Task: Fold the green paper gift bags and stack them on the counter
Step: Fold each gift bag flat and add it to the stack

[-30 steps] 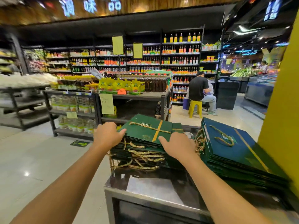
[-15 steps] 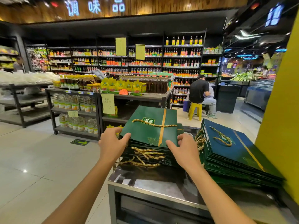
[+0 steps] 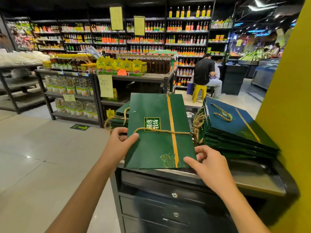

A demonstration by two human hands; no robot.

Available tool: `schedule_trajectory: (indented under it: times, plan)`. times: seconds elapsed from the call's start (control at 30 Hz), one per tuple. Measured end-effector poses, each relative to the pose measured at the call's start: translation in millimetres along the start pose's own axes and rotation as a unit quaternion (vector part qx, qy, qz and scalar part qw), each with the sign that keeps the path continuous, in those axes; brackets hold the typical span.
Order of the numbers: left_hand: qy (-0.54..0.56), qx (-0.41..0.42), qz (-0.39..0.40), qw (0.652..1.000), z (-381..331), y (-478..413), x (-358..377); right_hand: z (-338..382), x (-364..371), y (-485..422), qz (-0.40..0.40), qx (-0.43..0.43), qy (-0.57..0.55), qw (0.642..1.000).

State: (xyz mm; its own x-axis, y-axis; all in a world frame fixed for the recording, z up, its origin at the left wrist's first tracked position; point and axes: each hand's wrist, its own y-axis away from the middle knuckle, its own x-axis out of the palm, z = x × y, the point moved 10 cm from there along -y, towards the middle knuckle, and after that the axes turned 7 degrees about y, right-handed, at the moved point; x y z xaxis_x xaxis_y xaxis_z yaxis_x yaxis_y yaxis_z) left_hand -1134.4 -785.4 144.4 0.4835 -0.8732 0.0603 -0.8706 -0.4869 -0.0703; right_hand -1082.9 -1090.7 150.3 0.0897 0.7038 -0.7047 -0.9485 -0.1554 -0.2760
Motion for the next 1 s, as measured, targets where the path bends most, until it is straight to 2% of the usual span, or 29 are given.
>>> schedule_trajectory:
  times: [0.2,0.47,0.57,0.67,0.83,1.0]
  plan:
    - [-0.027,0.06,0.01,0.998,5.0,9.9,17.2,-12.7,-9.3,9.4,-0.023,-0.006,0.049,0.998]
    - [-0.034,0.069,0.024,0.997,8.5,22.6,23.9,-10.3,-22.0,6.9,-0.072,-0.034,0.045,0.996]
    - [-0.041,0.074,0.033,0.996,12.6,27.9,25.5,-9.7,-20.4,4.1,-0.072,-0.048,0.071,0.994]
    - [-0.031,0.075,0.039,0.996,16.2,31.7,26.2,-6.4,-22.1,9.6,-0.107,-0.065,0.095,0.988]
    - [-0.028,0.051,0.056,0.997,19.4,39.9,26.8,13.6,-26.0,19.8,-0.174,-0.161,0.106,0.966]
    - [-0.074,0.041,0.086,0.993,26.4,47.4,29.9,45.6,-15.2,15.3,-0.168,-0.233,0.017,0.958]
